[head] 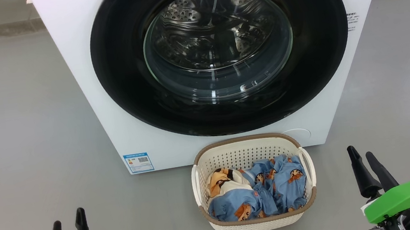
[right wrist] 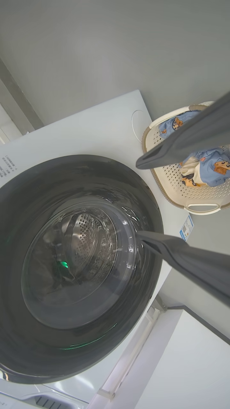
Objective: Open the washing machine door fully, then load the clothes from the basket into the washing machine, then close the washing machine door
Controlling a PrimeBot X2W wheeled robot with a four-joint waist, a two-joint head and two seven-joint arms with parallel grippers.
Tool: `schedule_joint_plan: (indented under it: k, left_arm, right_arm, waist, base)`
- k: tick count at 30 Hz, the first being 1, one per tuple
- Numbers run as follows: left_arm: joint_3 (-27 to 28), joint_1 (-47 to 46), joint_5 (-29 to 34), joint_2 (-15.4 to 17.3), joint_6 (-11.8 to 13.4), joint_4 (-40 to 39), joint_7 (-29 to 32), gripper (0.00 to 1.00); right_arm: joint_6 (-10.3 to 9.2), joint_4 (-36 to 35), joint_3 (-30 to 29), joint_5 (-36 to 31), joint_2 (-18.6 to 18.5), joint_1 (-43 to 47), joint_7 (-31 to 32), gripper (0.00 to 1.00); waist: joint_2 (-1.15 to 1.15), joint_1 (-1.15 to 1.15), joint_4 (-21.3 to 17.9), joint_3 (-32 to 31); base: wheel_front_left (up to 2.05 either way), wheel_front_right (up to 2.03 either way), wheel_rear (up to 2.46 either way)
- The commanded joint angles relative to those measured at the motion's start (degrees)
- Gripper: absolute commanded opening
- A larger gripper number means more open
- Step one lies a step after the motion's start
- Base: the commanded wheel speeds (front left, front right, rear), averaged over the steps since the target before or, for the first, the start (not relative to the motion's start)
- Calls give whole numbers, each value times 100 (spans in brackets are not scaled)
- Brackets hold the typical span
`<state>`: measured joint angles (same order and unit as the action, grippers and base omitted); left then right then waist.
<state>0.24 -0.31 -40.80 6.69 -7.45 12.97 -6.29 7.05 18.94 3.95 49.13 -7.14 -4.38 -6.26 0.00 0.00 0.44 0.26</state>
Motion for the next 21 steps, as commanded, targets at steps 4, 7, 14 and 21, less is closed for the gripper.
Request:
schedule_joint_plan:
  k: [4,7,14,21]
  left_arm:
    - [81,-150,426,188,-2,-231,-140,100]
    - [67,-142,624,214,-2,-252,-190,100]
    - [36,-138,1085,265,-2,-282,-308,100]
    - [23,-132,1513,313,-2,-290,-425,100]
  right_arm:
    - [32,-113,199,-349,-126,-307,-143,100]
    - [33,-108,257,-516,-153,-328,-193,100]
    - [35,-109,373,-914,-210,-363,-311,100]
    - [37,-109,475,-1310,-262,-411,-428,100]
  waist:
    - [0,0,-6,-11]
    - [0,0,-15,-17]
    - [0,0,-24,-21]
    - [0,0,-33,-35]
  base:
    - [0,0,0]
    - [0,0,0]
    - [0,0,0]
    - [0,0,0]
